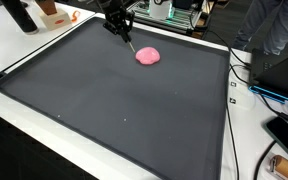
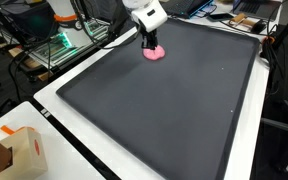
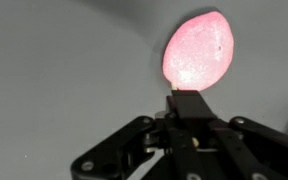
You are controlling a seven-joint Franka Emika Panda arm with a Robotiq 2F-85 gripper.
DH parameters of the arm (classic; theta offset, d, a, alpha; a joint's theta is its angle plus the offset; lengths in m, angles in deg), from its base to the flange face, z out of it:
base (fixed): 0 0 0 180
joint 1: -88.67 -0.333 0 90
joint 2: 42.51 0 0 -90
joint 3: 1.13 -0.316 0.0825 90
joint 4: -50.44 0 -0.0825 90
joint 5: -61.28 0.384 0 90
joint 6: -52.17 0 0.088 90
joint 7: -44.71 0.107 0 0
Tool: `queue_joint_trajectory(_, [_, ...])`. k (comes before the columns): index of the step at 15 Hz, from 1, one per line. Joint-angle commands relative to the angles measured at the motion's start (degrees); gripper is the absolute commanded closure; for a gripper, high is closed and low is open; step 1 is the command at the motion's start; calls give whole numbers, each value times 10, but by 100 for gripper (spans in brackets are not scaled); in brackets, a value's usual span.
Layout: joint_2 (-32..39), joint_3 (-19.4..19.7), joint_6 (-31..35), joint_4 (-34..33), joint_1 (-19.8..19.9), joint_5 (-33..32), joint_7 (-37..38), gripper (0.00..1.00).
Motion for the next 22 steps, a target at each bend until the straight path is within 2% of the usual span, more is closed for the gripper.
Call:
queue_joint_trajectory(1, [-23, -17, 29, 14, -17, -75, 64, 97])
queue_joint_trajectory(11, [-66, -55, 66, 34, -64, -266, 227, 97])
queue_joint_trajectory(16, [-84, -69, 65, 44, -82, -312, 299, 97])
queue_joint_trajectory(17, [-63, -66, 54, 21, -77, -287, 268, 87])
queue_joint_trajectory(22, [-70, -69, 54, 24, -81, -296, 285, 87])
